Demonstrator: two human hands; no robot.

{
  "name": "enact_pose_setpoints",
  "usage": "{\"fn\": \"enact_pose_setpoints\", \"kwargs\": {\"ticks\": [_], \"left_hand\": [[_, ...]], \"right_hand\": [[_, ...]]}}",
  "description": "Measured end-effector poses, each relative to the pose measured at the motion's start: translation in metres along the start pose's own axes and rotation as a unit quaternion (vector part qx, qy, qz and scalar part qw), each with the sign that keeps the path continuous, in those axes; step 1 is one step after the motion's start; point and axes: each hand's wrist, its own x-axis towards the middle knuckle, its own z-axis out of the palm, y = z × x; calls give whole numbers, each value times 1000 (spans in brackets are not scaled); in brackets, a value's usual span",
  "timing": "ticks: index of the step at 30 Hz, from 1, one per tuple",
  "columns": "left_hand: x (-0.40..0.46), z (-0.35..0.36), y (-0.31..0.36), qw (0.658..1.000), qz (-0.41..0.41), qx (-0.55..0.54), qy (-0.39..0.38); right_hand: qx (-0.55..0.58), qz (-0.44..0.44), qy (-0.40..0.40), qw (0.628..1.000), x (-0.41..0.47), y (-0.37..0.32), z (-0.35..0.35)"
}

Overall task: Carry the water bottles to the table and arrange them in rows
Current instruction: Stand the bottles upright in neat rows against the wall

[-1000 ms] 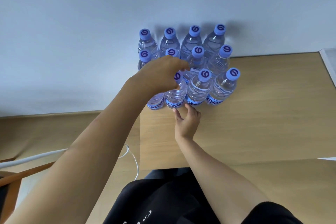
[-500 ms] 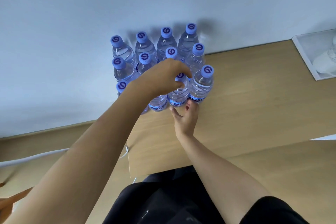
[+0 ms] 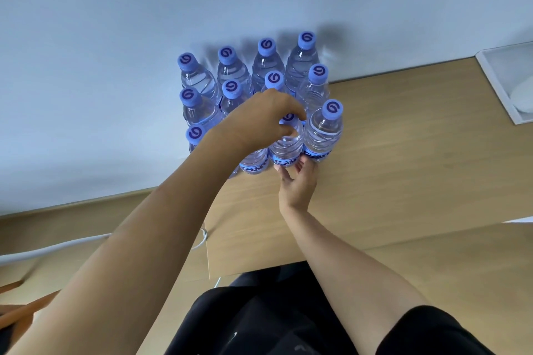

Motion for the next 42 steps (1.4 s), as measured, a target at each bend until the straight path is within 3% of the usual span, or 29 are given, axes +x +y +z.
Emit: {"fn": "enact_pose_setpoints", "kwargs": {"ticks": [10,14,17,22,42], "left_hand": [[4,3,12,999,-29,39,-8],[14,1,24,999,-8,-17,35],[24,1,36,998,32,-53,32],[37,12,40,999,42,-23,-13],[40,17,37,999,35,9,24]], "right_hand": [[-14,22,18,1000,1,11,-27],[-25,19,34,999,20,12,-46],[-25,13,14,1000,37,12,-53],[-25,-18,-38,999,53,15,-55],[10,8,-88,996,64,19,-60]]}}
